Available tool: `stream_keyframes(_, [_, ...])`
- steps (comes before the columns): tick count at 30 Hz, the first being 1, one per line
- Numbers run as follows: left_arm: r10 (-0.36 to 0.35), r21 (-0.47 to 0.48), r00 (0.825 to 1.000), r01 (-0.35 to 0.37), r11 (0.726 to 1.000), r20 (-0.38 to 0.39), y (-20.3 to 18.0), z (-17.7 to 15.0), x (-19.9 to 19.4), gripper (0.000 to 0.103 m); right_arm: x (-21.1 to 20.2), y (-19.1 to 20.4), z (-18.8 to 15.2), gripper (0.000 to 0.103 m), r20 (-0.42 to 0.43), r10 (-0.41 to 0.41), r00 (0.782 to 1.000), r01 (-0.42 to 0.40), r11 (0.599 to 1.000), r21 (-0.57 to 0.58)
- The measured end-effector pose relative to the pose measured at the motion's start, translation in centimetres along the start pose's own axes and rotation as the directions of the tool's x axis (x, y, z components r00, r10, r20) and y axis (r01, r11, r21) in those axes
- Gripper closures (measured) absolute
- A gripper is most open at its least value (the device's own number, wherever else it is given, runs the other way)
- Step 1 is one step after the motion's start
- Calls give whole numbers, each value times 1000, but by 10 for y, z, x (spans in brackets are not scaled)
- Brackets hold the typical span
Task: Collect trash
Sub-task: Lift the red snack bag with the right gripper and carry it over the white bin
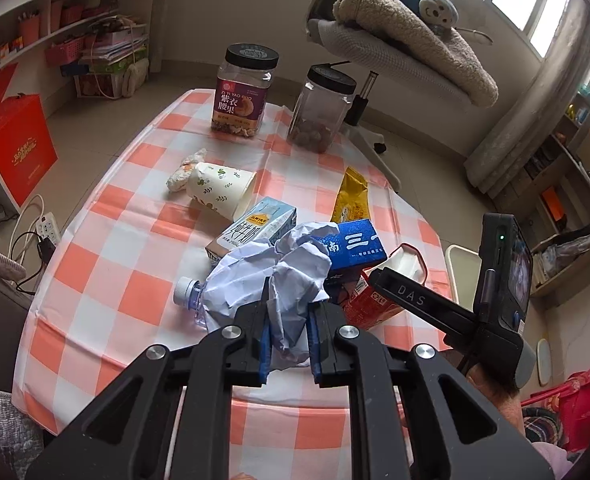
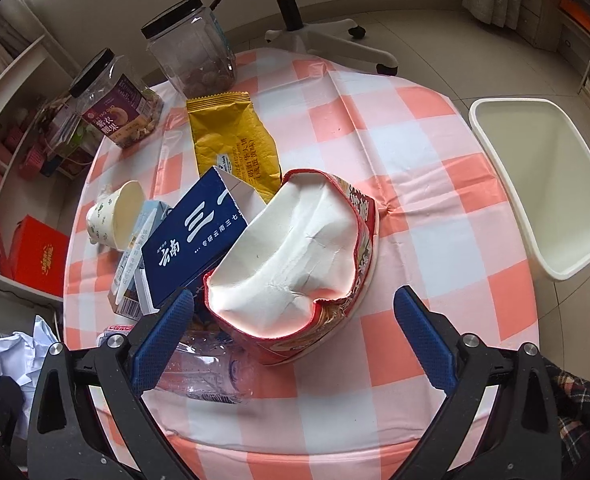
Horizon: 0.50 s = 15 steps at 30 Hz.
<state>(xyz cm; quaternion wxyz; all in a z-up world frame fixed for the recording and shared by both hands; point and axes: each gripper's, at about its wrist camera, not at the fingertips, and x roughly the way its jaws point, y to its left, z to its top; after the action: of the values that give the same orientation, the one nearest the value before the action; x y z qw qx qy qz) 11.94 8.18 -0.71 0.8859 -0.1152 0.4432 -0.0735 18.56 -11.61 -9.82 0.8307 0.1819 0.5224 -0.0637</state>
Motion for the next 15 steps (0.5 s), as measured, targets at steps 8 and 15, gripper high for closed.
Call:
stream_keyframes(8, [-21, -23, 1000, 20, 1000, -10, 7, 4, 1, 88, 29, 15, -8, 7, -9, -124, 992, 123, 989, -85])
stream_keyframes(15, [-41, -24, 999, 41, 999, 10, 9, 6, -6, 88, 27, -29, 3, 9, -29, -92, 995, 92, 996, 11])
